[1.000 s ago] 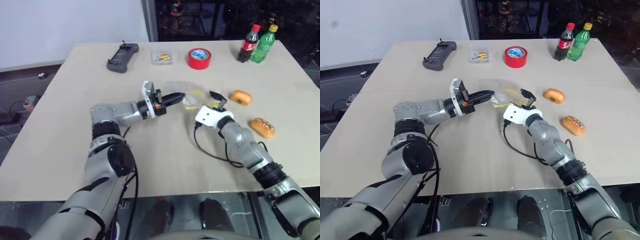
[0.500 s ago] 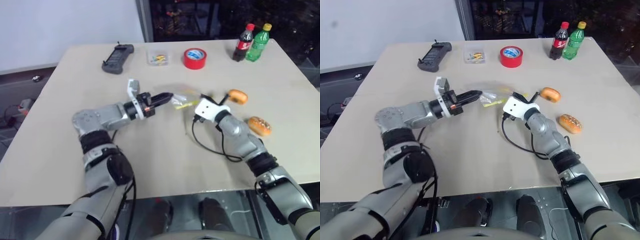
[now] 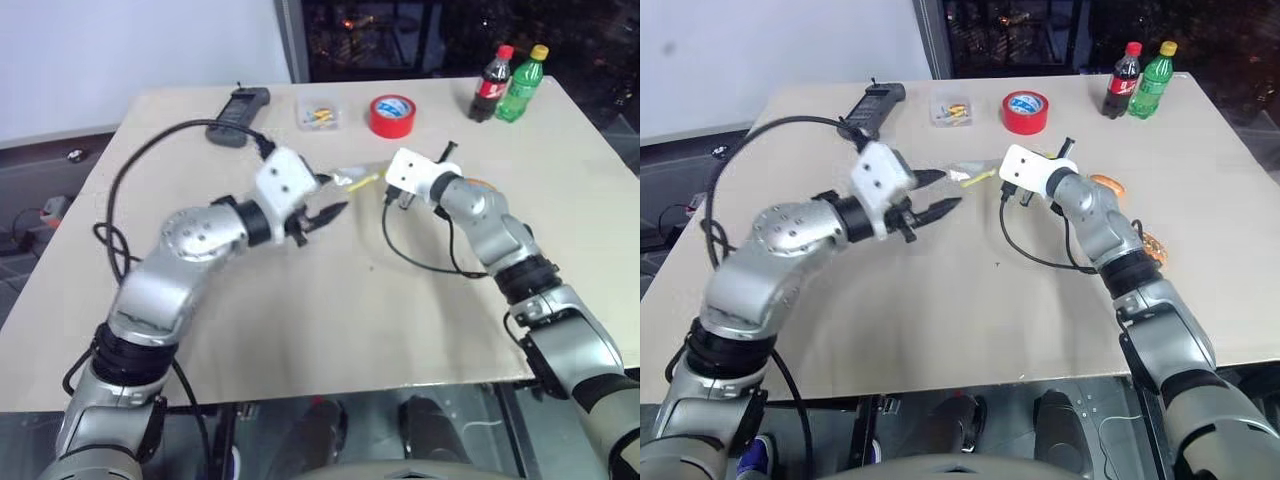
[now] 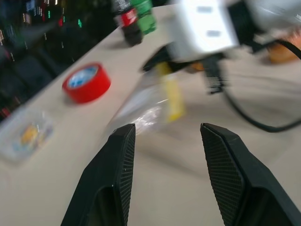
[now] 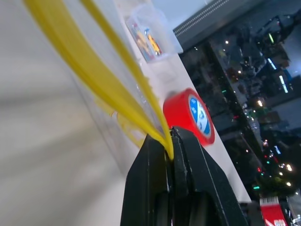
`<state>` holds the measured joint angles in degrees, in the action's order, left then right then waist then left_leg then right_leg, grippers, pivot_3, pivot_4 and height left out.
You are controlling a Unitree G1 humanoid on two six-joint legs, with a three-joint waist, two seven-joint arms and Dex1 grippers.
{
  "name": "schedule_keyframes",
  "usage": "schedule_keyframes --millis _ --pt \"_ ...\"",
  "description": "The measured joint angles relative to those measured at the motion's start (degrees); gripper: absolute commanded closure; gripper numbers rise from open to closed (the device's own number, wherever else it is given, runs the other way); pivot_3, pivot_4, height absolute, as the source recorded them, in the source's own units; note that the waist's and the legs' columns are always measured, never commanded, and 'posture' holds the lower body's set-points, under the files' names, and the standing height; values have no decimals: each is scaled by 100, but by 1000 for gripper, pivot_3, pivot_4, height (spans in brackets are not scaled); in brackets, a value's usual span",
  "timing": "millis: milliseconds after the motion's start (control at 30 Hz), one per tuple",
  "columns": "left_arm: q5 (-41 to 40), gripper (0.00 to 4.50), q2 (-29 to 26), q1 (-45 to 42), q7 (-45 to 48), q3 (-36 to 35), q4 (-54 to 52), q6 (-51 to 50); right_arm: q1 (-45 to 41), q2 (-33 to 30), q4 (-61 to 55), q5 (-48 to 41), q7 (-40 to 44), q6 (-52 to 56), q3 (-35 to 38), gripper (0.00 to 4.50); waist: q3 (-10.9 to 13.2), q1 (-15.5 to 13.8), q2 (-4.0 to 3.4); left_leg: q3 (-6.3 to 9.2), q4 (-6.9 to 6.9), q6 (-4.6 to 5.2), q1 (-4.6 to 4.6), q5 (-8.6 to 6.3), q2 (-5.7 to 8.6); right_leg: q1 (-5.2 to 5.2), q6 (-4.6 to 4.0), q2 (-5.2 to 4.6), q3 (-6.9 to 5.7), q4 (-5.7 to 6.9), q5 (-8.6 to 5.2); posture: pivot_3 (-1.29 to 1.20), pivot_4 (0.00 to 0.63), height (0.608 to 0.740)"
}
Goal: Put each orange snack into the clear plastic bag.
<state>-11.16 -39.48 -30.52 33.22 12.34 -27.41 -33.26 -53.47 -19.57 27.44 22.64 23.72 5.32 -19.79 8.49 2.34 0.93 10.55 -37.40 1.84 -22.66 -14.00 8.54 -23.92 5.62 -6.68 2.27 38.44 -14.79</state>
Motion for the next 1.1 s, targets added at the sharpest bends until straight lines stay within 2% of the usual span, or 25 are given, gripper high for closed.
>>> schedule_keyframes --millis 100,233,500,600,700,933,967,1033,1100 --pt "970 2170 77 -64 -437 474 1 41 -27 115 -5 60 110 199 -41 4500 0 2 0 -3 5 0 -3 0 -2 -7 0 3 3 -2 0 0 150 740" --pt "1651 2170 278 -98 -700 729 2 45 -27 212 -18 114 162 252 -60 4500 0 12 -1 -7 6 0 -9 0 -4 -13 0 4 6 -2 0 0 150 740" --pt "2251 2170 447 -212 -697 824 212 152 -26 333 -183 164 202 346 -61 4500 0 9 -1 -7 6 0 -8 0 -5 -13 0 6 5 -1 0 0 150 740" --pt "2322 3077 534 -255 -651 824 316 199 -25 374 -206 168 202 407 -61 4500 1 12 -1 -7 6 0 -8 0 -5 -13 0 5 5 -2 0 0 150 740" --pt "2347 4454 621 -254 -555 824 392 214 -25 382 -262 169 202 462 -60 4500 0 10 -1 -7 6 0 -8 0 -6 -14 1 5 5 -1 0 0 150 740" --pt "2462 4454 674 -252 -441 809 481 382 58 360 -579 190 253 687 -62 4500 1 9 -1 -7 5 0 -9 0 -6 -14 1 5 5 0 0 0 150 740" --pt "2460 4500 673 -248 -439 772 534 474 98 307 -646 213 300 712 -75 3908 1 5 -1 -7 5 0 -9 0 -6 -14 1 5 4 0 0 0 150 740" --pt "2422 4500 679 -203 -437 640 601 569 165 231 -748 215 342 741 -71 3254 0 4 -1 -7 5 0 -9 0 -6 -14 1 5 4 -1 0 0 150 740" --pt "2306 4500 749 -119 -448 387 706 677 309 181 -900 194 339 829 -15 2411 0 10 -1 -7 5 0 -9 0 -6 -15 1 5 4 -1 0 0 150 740"
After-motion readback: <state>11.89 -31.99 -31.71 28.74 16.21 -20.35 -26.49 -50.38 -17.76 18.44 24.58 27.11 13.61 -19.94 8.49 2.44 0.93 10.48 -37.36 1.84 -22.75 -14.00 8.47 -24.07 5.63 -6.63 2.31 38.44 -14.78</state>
